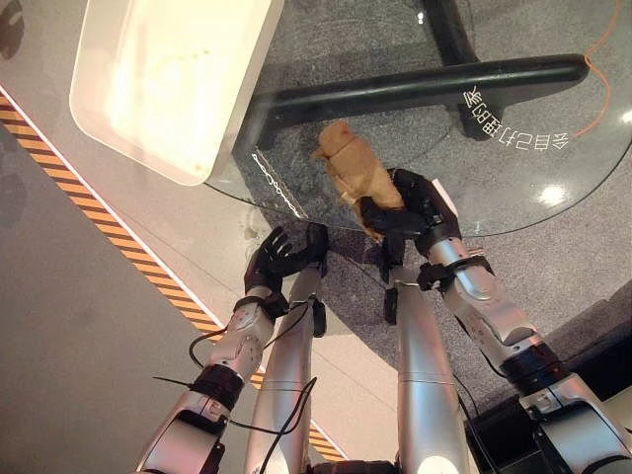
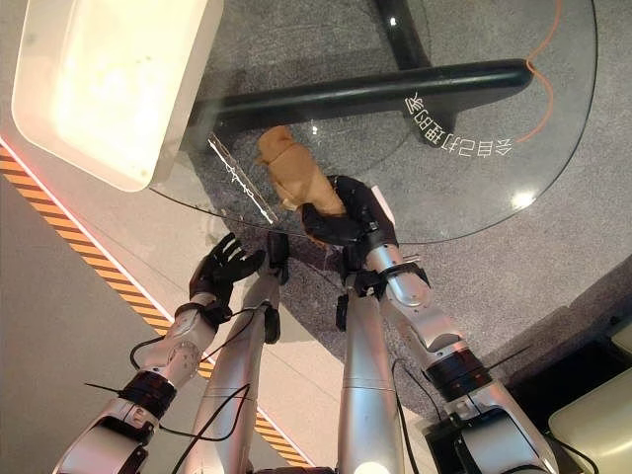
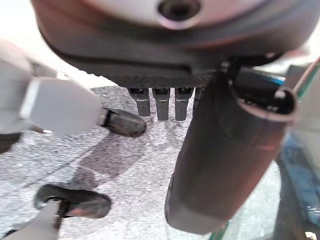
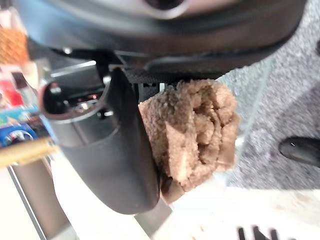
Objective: Wipe the table with a cloth and put it in the basket.
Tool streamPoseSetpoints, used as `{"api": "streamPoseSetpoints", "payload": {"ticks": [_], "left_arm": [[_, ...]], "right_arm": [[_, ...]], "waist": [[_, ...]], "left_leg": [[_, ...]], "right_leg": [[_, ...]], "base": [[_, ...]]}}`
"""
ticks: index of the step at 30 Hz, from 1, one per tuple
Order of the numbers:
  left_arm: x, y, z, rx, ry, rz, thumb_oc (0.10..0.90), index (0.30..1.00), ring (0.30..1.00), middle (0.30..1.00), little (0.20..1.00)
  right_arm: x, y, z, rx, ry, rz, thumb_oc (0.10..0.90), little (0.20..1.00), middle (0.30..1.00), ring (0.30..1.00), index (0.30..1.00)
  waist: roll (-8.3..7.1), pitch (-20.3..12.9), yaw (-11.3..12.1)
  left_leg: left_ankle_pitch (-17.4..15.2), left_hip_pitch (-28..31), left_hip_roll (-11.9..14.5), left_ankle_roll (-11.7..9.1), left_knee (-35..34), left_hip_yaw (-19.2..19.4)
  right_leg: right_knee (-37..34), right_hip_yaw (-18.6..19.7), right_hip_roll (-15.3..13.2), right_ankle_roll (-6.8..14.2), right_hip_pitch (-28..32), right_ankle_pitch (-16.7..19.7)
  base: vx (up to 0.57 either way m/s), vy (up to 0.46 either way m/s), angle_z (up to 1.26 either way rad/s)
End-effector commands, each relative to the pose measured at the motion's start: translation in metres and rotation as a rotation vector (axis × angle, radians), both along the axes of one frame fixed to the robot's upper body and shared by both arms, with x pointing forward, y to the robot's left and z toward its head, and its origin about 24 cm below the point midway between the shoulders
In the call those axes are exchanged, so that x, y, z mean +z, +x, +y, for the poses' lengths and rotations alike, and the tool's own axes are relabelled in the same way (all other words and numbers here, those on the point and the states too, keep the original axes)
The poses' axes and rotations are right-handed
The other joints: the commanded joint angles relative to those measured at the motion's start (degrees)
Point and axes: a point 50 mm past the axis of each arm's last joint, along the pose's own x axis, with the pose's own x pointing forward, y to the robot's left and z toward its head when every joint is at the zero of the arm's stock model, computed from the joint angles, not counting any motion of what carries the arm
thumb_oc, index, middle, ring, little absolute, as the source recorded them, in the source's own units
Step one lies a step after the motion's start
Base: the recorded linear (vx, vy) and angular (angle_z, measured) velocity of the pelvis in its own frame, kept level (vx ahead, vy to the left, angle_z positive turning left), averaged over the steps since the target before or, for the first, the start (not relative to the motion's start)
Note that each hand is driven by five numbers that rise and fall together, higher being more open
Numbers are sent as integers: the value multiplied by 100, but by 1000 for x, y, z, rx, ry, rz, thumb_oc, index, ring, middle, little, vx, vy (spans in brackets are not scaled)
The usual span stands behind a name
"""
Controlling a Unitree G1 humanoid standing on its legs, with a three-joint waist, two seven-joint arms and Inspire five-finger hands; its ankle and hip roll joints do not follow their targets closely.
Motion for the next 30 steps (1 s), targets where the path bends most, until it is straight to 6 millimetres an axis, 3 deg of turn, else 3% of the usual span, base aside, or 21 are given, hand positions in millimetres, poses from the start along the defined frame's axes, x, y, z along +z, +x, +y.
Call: {"api": "streamPoseSetpoints", "payload": {"ticks": [1, 7, 12, 15, 20, 23, 30], "left_arm": [[-15, -16, 6, 20, -28, -1, 800, 900, 900, 900, 900], [9, -10, 3, -13, -116, -167, 800, 900, 900, 900, 900], [55, -6, -7, -62, -268, -425, 800, 900, 900, 900, 900], [56, -20, -4, -167, -408, -584, 800, 900, 900, 900, 900], [19, -63, 34, -329, -581, -693, 800, 900, 900, 900, 900], [22, -70, 35, -372, -653, -720, 800, 900, 900, 900, 900], [50, -74, 15, -500, -828, -779, 800, 900, 900, 900, 900]], "right_arm": [[68, -30, 31, 235, 98, -376, 100, 200, 300, 300, 300], [70, -32, 31, 247, 103, -381, 100, 200, 300, 300, 300], [74, -37, 38, 262, 135, -415, 100, 200, 300, 300, 300], [77, -48, 41, 266, 163, -463, 100, 200, 300, 300, 300], [72, -58, 13, 276, 131, -510, 100, 200, 300, 300, 300], [75, -63, 10, 292, 105, -522, 100, 200, 300, 300, 300], [87, -78, 20, 380, 36, -541, 100, 200, 300, 300, 300]], "waist": [[113, -106, -69], [82, -106, -90], [27, -106, -72], [71, -106, -36], [323, -106, -77], [374, -106, -100], [445, -106, -142]], "left_leg": [[-614, 295, 127, -35, 293, 3], [-625, 485, 173, -31, 261, 51], [-659, 620, 184, -16, 250, 41], [-601, 633, 158, -47, 161, -10], [-587, 786, 150, -90, 66, 98], [-580, 823, 131, -81, 21, 123], [-461, 730, 122, -73, -32, 142]], "right_leg": [[-719, 321, -31, 431, 191, 599], [-754, 270, -49, 410, 396, 575], [-779, 228, -54, 393, 556, 560], [-837, 159, -97, 379, 587, 557], [-988, 153, -100, 361, 715, 570], [-1060, 173, -72, 341, 751, 571], [-1123, 256, -24, 283, 657, 621]], "base": [[-6, 23, -9], [-3, 4, -4], [-4, -20, -1], [-44, -30, -2], [-3, 60, 1], [9, 95, 0], [2, 44, -7]]}}
